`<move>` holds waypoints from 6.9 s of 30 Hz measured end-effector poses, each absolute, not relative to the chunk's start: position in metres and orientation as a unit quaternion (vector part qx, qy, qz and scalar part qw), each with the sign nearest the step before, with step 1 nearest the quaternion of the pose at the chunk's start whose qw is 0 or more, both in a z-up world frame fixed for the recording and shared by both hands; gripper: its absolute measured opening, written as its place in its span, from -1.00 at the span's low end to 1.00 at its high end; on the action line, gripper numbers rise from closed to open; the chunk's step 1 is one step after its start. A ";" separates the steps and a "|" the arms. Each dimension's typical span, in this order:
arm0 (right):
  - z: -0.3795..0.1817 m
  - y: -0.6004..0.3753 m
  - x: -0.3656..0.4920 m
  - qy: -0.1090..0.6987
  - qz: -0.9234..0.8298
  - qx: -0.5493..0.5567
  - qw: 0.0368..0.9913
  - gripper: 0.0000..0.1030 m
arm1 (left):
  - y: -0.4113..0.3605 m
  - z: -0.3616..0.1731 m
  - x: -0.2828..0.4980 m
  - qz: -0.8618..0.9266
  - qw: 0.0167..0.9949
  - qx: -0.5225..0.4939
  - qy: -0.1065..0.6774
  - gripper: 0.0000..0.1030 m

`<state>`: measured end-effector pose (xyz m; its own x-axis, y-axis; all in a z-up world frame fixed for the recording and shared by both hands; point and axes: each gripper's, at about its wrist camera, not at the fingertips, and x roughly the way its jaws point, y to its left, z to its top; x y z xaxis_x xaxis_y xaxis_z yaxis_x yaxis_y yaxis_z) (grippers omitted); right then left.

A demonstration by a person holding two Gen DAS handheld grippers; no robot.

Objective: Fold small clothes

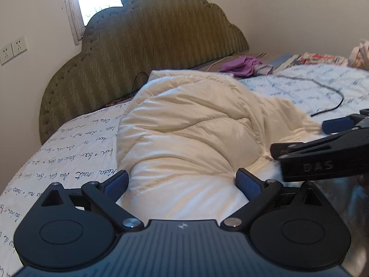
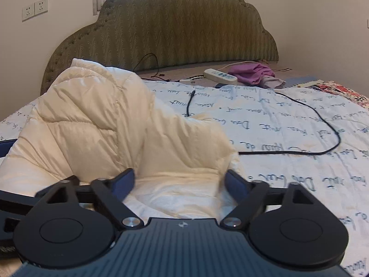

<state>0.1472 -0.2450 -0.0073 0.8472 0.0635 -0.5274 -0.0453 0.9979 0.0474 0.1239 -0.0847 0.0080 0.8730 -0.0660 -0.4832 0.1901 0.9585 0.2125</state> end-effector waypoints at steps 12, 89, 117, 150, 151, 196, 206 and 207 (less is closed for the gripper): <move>-0.034 -0.341 0.150 0.390 0.158 0.278 0.863 0.99 | 0.025 0.000 0.129 -0.161 0.900 -0.171 0.366 0.95; 0.005 -0.292 -0.004 0.270 -0.031 0.124 0.954 -0.37 | -0.039 -0.019 0.032 -0.092 0.934 0.129 0.320 0.96; -0.008 -0.245 -0.011 0.310 -0.012 0.055 0.949 0.95 | -0.042 -0.022 0.003 -0.090 0.931 0.095 0.341 0.96; -0.050 -0.226 -0.045 0.334 -0.026 0.025 0.942 1.00 | -0.036 -0.048 -0.025 -0.064 0.940 0.071 0.327 0.99; -0.050 -0.225 -0.046 0.334 -0.027 0.024 0.942 1.00 | -0.036 -0.048 -0.025 -0.064 0.940 0.070 0.327 0.99; -0.053 -0.225 -0.048 0.326 -0.028 0.026 0.944 1.00 | -0.036 -0.048 -0.026 -0.078 0.940 0.073 0.324 1.00; -0.053 -0.226 -0.048 0.326 -0.028 0.024 0.945 1.00 | -0.036 -0.049 -0.025 -0.079 0.939 0.070 0.326 1.00; -0.053 -0.226 -0.048 0.326 -0.028 0.024 0.945 1.00 | -0.036 -0.049 -0.025 -0.079 0.939 0.070 0.326 1.00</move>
<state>-0.0482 -0.2259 -0.0529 0.7857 -0.0366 -0.6175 0.0682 0.9973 0.0276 -0.0247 -0.0355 -0.0489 0.7745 -0.1024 -0.6242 0.1940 0.9777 0.0803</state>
